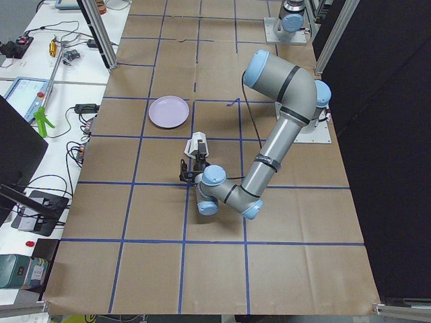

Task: Flip cup and place on plate
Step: 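Lower the left gripper onto the white mug and close on it, then lift the mug with the left gripper and rotate it upright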

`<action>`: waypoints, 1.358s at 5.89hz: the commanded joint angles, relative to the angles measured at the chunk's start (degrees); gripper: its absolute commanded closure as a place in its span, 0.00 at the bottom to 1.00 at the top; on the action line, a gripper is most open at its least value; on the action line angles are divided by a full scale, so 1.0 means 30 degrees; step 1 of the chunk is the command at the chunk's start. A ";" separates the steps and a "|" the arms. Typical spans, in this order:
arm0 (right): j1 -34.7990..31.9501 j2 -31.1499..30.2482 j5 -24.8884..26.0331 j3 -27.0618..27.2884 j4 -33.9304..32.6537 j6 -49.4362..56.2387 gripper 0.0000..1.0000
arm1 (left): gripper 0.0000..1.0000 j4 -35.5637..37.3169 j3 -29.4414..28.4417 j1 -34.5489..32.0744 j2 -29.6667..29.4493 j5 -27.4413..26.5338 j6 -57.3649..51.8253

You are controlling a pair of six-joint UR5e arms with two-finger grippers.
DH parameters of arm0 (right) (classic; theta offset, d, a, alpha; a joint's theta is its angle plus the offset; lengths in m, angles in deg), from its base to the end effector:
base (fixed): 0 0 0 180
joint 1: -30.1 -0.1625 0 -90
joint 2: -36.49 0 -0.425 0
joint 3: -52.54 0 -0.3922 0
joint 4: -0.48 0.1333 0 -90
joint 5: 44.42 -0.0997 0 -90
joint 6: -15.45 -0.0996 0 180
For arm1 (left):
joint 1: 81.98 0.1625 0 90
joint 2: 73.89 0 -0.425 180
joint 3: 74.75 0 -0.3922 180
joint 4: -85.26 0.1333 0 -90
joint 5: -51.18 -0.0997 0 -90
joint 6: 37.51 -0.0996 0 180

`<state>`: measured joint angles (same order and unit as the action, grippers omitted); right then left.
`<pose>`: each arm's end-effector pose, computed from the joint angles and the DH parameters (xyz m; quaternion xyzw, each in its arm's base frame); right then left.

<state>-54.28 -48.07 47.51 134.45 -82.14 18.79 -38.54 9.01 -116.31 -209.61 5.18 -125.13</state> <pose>0.0781 -0.5334 0.4963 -0.0192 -0.9988 -0.0424 0.0136 0.3541 -0.4870 0.0938 0.0102 -0.7768 0.1110 0.6198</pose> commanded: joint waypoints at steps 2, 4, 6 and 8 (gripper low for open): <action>0.0000 0.0000 0.0000 0.0000 0.0000 0.0000 0.00 | 1.00 -0.0568 0.0002 -0.0010 -0.0080 -0.0539 -0.0557; 0.0000 0.0000 0.0000 0.0000 0.0000 0.0000 0.00 | 1.00 -0.1177 -0.0027 -0.0039 0.0559 -0.0312 -0.0329; 0.0000 0.0000 0.0000 0.0000 0.0000 0.0000 0.00 | 1.00 -0.4211 -0.1103 -0.0069 0.3681 0.0243 0.1886; 0.0000 0.0000 0.0000 0.0000 0.0000 0.0000 0.00 | 1.00 -0.5986 -0.2163 0.0019 0.6966 0.0189 0.5077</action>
<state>-54.28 -48.06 47.51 134.45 -82.14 18.79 -54.56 3.73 -116.24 -193.13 5.78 -114.52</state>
